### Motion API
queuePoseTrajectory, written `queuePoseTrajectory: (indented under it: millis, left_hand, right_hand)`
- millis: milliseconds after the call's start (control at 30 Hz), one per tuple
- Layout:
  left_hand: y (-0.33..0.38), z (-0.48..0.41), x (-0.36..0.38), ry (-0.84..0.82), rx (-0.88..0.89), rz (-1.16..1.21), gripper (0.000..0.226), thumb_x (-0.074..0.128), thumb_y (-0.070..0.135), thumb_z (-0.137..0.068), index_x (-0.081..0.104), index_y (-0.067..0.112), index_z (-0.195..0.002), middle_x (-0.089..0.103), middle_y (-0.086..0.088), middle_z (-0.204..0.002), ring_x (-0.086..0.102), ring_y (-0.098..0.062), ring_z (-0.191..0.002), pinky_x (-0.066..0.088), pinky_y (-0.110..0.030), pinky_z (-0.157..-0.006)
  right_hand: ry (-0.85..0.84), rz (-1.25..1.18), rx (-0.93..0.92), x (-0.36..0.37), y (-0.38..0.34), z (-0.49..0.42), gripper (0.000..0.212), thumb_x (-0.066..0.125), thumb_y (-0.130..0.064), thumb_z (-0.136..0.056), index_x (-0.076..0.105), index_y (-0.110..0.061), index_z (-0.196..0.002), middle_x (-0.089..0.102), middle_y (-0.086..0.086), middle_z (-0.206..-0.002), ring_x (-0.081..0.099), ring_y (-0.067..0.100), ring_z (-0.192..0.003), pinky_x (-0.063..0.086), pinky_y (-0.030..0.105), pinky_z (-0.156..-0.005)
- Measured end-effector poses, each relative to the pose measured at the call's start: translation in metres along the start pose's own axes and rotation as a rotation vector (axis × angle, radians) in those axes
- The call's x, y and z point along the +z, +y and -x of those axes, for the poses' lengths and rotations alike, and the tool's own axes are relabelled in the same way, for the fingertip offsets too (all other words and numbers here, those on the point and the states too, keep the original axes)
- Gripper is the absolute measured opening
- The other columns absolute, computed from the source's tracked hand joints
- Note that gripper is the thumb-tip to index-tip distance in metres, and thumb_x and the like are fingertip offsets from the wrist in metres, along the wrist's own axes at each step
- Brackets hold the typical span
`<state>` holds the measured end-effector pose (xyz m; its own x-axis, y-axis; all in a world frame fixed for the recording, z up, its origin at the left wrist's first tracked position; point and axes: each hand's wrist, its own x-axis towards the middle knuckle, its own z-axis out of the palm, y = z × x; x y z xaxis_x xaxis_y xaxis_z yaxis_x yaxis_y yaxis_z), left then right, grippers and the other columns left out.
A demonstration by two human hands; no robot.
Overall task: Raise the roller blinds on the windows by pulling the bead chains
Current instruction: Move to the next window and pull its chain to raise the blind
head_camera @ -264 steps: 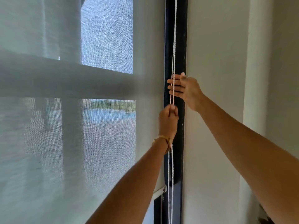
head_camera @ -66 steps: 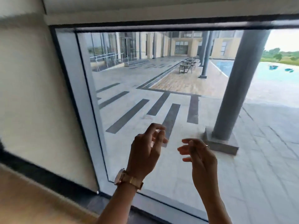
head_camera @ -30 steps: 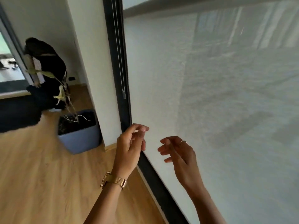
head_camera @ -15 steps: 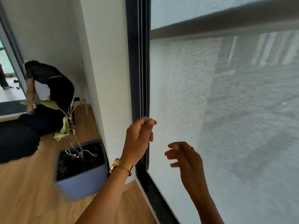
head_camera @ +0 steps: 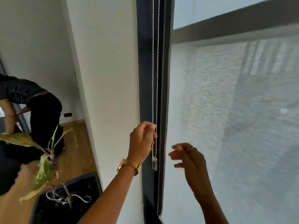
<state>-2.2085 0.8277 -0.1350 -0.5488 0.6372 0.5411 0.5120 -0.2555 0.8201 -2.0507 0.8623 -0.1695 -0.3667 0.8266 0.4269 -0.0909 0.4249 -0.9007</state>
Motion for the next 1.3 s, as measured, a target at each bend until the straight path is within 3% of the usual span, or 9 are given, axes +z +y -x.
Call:
queuePoseTrajectory:
  millis: [233,433,567,633,700,800,900,1067,1300]
  left_hand:
    - [-0.065,-0.127,-0.005,-0.029,-0.028,-0.035,0.022,0.05,0.027,-0.093,0.057,0.016,-0.111,0.066,0.001,-0.104,0.065,-0.02,-0.1,0.056,-0.038,-0.088]
    - [-0.087,-0.196,0.027,-0.209,-0.073,0.011,0.043,0.048,0.029,-0.094,0.039,0.015,-0.134,0.055,-0.011,-0.134,0.058,-0.023,-0.115,0.047,-0.027,-0.091]
    - [-0.089,-0.214,0.047,-0.2,0.018,-0.014,0.042,0.048,0.031,-0.094,0.04,0.013,-0.131,0.067,-0.009,-0.103,0.065,-0.018,-0.087,0.057,-0.032,-0.082]
    - [-0.083,-0.217,0.053,-0.156,0.053,-0.002,0.037,0.049,0.031,-0.093,0.045,0.012,-0.125,0.063,-0.002,-0.081,0.059,-0.009,-0.068,0.052,-0.019,-0.065]
    - [-0.071,-0.224,0.054,-0.127,0.041,0.075,0.034,0.051,0.032,-0.092,0.048,0.014,-0.121,0.064,-0.004,-0.083,0.059,-0.009,-0.071,0.043,-0.011,-0.061]
    - [-0.037,-0.257,0.047,-0.162,0.015,0.351,0.029,0.054,0.03,-0.091,0.051,0.016,-0.115,0.068,-0.009,-0.095,0.064,-0.016,-0.086,0.048,-0.018,-0.071]
    - [0.03,-0.311,0.034,-0.186,0.055,0.56,0.03,0.053,0.028,-0.092,0.053,0.01,-0.116,0.065,-0.003,-0.083,0.061,-0.009,-0.069,0.053,-0.021,-0.065]
    - [0.15,-0.388,0.013,-0.164,0.217,0.664,0.028,0.039,0.027,-0.098,0.06,0.009,-0.106,0.055,0.001,-0.063,0.042,0.0,-0.04,0.034,-0.017,-0.042]
    - [0.146,-0.359,0.019,-0.27,0.345,0.859,0.035,0.033,0.01,-0.097,0.049,0.014,-0.065,0.036,0.002,-0.056,0.029,-0.004,-0.044,0.023,-0.014,-0.039]
  right_hand:
    - [0.029,0.022,-0.041,0.06,0.0,-0.143,0.02,0.046,-0.03,-0.095,0.064,-0.028,-0.088,0.073,-0.012,-0.078,0.07,0.001,-0.08,0.053,0.015,-0.059]
    - [0.093,0.073,-0.069,0.083,-0.005,-0.227,0.019,0.046,-0.031,-0.096,0.062,-0.032,-0.086,0.07,-0.012,-0.083,0.069,0.006,-0.081,0.052,0.016,-0.067]
    - [0.148,0.101,-0.083,0.094,-0.013,-0.251,0.021,0.047,-0.025,-0.095,0.063,-0.03,-0.082,0.07,-0.009,-0.082,0.069,-0.001,-0.077,0.051,0.012,-0.062]
    - [0.234,0.121,-0.095,0.093,-0.019,-0.258,0.022,0.048,-0.025,-0.095,0.064,-0.031,-0.081,0.071,-0.014,-0.078,0.069,-0.002,-0.078,0.051,0.013,-0.063]
    - [0.324,0.12,-0.109,0.088,-0.024,-0.262,0.021,0.048,-0.028,-0.095,0.064,-0.031,-0.082,0.071,-0.021,-0.071,0.069,0.0,-0.08,0.052,0.013,-0.062]
    - [0.419,0.128,-0.131,0.083,-0.025,-0.262,0.019,0.047,-0.03,-0.096,0.065,-0.026,-0.09,0.073,-0.015,-0.082,0.07,0.008,-0.085,0.056,0.019,-0.069]
    - [0.431,0.113,-0.116,0.083,-0.021,-0.264,0.023,0.052,-0.034,-0.091,0.065,-0.018,-0.103,0.073,-0.001,-0.095,0.071,0.014,-0.089,0.057,0.022,-0.07]
    - [0.356,0.125,-0.139,0.074,-0.044,-0.292,0.045,0.049,-0.044,-0.08,0.061,-0.013,-0.111,0.072,0.006,-0.099,0.071,0.013,-0.089,0.056,0.017,-0.063]
    - [0.377,0.121,-0.155,0.075,-0.095,-0.298,0.025,0.046,-0.026,-0.096,0.063,-0.012,-0.109,0.073,0.008,-0.097,0.07,0.014,-0.086,0.057,0.021,-0.066]
